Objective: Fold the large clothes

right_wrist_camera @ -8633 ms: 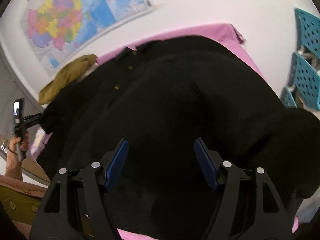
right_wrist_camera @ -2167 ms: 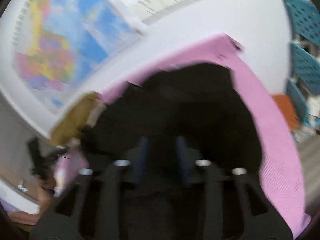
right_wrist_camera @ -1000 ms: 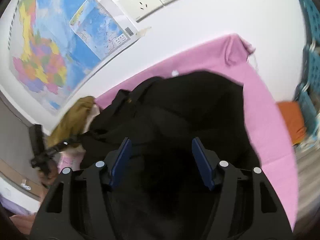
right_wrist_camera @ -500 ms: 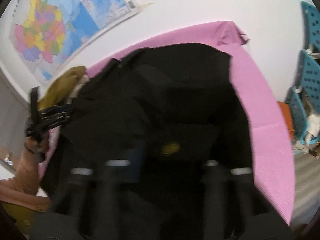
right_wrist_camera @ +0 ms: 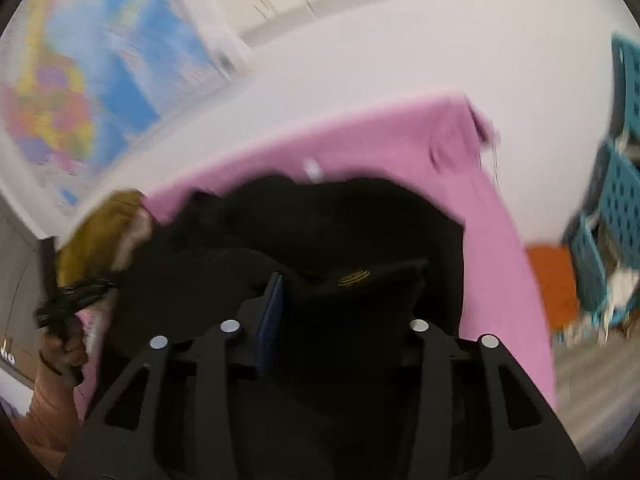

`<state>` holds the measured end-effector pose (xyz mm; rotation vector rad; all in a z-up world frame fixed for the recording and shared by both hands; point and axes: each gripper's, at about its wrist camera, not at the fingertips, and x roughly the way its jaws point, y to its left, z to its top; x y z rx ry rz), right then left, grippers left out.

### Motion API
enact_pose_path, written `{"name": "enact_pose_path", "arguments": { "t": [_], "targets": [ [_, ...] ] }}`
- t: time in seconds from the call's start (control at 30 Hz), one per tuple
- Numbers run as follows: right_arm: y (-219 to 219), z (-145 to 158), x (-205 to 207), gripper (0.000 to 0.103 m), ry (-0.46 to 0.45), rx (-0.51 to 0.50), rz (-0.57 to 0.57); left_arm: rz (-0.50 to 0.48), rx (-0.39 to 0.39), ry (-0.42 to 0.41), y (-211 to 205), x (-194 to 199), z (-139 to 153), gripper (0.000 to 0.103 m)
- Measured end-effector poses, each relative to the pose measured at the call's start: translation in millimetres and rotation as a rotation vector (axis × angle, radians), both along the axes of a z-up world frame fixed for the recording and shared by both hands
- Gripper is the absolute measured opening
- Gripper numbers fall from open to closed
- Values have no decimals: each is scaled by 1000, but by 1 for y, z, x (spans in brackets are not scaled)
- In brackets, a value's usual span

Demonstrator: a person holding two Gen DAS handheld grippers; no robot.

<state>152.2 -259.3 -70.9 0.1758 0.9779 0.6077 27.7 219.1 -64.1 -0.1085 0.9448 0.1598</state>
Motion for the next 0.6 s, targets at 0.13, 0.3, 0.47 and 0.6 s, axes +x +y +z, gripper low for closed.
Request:
{"name": "enact_pose_path", "arguments": {
  "t": [0.13, 0.3, 0.47, 0.6],
  "targets": [
    [-18, -3, -10, 68, -32, 34, -68, -30, 17, -26, -2, -14, 8, 30],
    [-39, 22, -39, 63, -168, 18, -117, -103, 42, -64, -21, -37, 12, 41],
    [-20, 30, -51, 49, -243, -38, -50, -189, 35, -45, -43, -49, -4, 42],
    [9, -8, -26, 17, -144, -133, 13, -174, 28, -7, -44, -39, -19, 44]
  ]
}}
